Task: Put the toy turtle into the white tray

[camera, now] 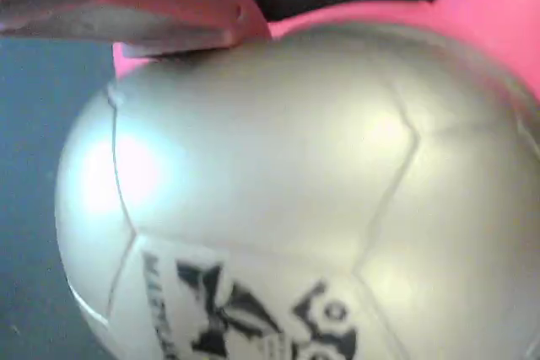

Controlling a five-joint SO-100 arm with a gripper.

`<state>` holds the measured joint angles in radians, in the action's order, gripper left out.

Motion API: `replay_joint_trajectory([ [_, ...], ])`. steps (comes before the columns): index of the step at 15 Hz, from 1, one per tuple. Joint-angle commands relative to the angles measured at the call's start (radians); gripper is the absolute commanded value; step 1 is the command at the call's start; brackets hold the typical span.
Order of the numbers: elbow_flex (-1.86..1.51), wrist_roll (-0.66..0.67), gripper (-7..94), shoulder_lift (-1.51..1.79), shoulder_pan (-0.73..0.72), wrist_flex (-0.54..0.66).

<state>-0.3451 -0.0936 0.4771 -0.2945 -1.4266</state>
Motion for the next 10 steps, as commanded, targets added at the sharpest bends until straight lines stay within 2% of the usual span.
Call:
replay_joint_trajectory([
  [1,0.031,-0.023,-4,0.043,-0.038,-0.021],
  [6,0.029,-0.051,-4,0.095,-0.029,-0.043],
  [10,-0.126,-0.061,-4,0.362,-0.011,-0.089],
])
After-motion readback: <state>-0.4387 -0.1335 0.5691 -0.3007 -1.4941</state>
